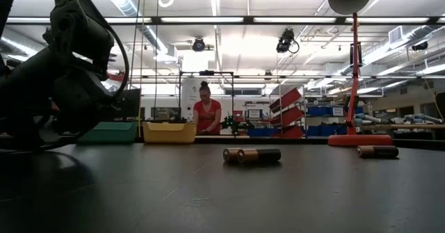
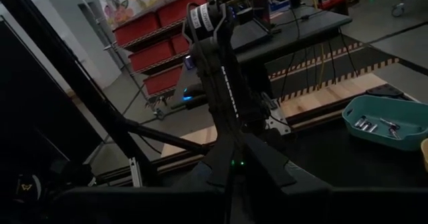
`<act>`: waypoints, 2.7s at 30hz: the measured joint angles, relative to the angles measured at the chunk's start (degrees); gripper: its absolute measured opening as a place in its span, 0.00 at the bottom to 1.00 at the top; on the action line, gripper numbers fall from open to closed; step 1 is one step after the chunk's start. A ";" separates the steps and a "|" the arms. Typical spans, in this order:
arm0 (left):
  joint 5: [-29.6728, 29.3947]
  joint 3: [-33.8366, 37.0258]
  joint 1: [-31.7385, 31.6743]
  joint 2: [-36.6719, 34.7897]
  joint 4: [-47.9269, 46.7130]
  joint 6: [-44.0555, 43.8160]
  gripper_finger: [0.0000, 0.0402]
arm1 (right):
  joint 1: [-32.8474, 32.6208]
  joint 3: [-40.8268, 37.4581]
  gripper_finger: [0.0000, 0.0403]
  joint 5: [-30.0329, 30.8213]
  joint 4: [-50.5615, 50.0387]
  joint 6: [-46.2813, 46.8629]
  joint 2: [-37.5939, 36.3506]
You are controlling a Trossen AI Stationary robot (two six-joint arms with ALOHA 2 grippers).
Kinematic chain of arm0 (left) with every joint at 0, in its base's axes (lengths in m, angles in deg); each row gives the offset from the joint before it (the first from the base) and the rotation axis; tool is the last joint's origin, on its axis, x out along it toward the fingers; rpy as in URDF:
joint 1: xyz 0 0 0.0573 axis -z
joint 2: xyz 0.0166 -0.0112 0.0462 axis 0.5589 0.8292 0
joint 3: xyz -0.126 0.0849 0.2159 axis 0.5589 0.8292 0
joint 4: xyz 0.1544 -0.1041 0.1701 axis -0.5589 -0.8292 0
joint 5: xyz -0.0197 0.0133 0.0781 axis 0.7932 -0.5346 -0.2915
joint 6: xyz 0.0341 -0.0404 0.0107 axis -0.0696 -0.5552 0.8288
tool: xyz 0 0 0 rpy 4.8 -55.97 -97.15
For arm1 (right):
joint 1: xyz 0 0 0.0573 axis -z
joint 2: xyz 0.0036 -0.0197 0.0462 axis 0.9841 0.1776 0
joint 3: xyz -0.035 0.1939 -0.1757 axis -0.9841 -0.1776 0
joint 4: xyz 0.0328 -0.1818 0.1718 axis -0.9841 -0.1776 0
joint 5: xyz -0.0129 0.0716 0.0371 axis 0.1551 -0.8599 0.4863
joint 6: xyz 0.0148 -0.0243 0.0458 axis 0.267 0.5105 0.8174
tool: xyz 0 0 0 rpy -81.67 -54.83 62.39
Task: Sort batteries
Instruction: Put the silver battery into the blue bin
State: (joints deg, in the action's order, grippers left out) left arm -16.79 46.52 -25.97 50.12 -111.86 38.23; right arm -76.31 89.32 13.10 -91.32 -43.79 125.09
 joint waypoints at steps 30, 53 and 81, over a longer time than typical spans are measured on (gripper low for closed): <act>-28.99 -16.53 -1.31 0.47 -4.56 7.25 0.58 | 2.38 0.00 0.10 -1.14 0.04 -0.85 0.00; -37.16 -18.24 -5.76 -10.87 3.97 19.73 0.58 | 1.53 0.00 0.10 -1.52 0.07 0.15 0.00; -21.39 -15.22 -28.13 -22.18 26.10 36.15 0.34 | 4.96 -0.04 0.10 2.03 -22.29 -7.44 -11.35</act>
State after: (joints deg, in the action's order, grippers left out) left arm -38.17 31.30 -54.10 27.94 -85.75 74.38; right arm -71.35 89.28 15.13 -113.61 -51.23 113.74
